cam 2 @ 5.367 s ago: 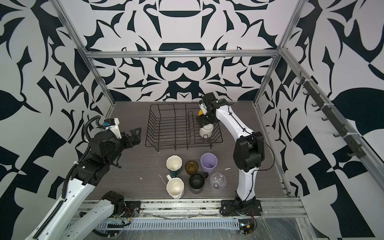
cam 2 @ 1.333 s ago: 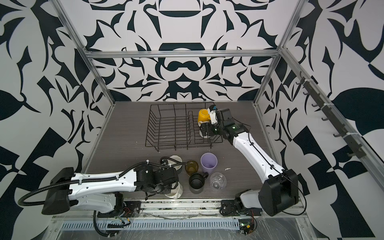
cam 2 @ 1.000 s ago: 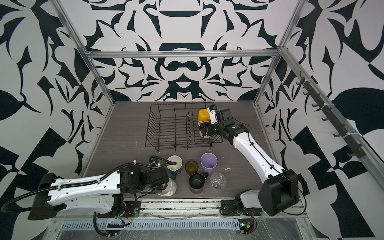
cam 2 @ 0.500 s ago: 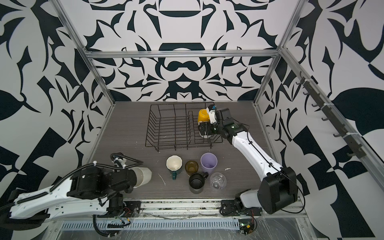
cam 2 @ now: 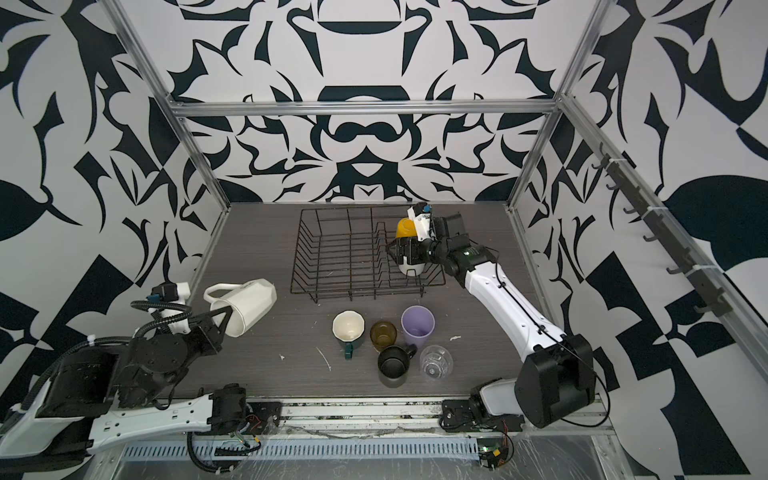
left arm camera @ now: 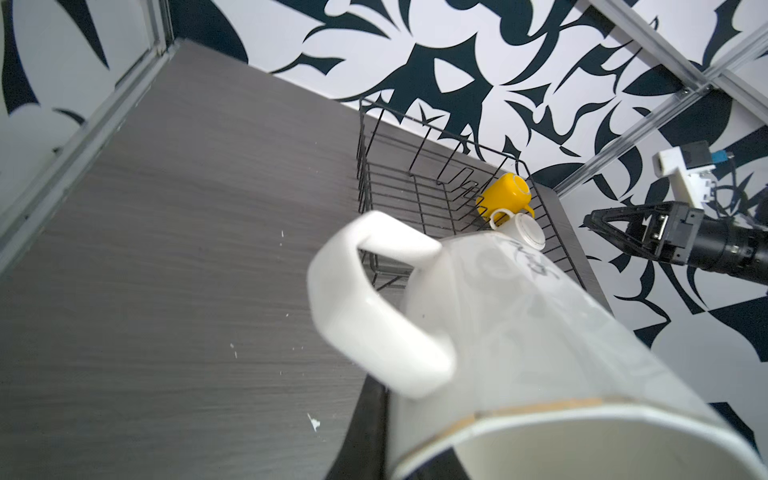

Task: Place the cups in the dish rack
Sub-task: 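Lift the white mug with the left gripper and carry it above the rack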

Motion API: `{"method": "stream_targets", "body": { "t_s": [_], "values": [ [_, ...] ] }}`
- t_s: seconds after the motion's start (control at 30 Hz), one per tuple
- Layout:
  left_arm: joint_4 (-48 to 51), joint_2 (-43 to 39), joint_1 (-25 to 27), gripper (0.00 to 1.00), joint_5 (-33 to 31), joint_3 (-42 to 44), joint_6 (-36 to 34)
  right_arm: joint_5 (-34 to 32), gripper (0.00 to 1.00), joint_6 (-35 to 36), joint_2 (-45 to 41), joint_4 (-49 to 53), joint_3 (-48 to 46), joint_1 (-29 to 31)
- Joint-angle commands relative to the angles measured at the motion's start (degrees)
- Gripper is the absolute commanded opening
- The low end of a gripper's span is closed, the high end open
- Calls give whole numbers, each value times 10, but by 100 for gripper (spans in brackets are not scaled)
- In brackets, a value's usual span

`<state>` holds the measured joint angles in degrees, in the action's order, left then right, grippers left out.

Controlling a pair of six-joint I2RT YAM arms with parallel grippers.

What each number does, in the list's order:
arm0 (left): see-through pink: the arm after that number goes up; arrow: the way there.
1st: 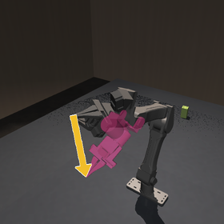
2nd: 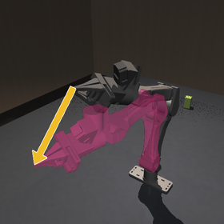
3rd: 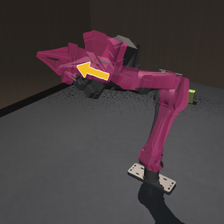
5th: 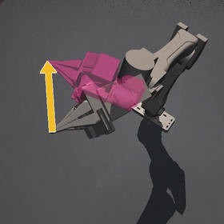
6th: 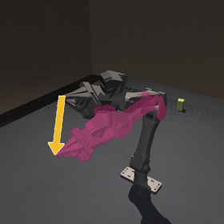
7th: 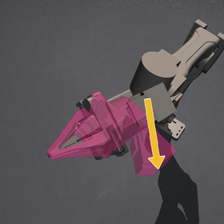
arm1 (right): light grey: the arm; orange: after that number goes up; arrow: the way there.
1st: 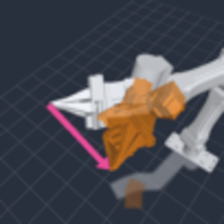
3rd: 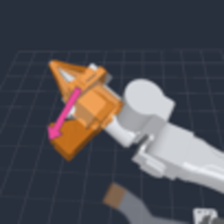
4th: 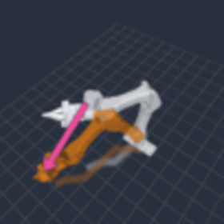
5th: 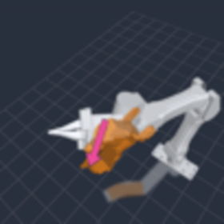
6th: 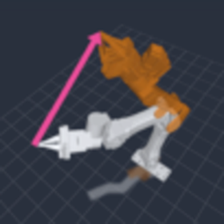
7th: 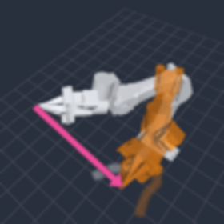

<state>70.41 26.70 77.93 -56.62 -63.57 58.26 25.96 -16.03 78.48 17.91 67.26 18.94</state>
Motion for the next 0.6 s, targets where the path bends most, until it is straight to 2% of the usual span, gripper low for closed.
{"method": "stream_targets", "body": {
  "t_s": [0.0, 0.23, 0.37, 0.47, 0.57],
  "values": [
    [-126, 40, 4, 0, -61, -27, -118, 46, 93, -22, 3, -53, 23, -2],
    [-339, 64, 3, 0, -58, 11, -266, 62, 93, -36, 9, -74, 18, -3],
    [-364, 125, -26, 0, -27, -13, -307, 64, 93, -34, 9, -74, 17, -3],
    [-354, 175, -135, 0, 93, -42, -306, 65, 93, -33, 6, -70, 15, -5],
    [-377, 205, -306, 0, 280, -38, -282, 63, 93, -32, -2, -69, 8, -7]
  ]
}}
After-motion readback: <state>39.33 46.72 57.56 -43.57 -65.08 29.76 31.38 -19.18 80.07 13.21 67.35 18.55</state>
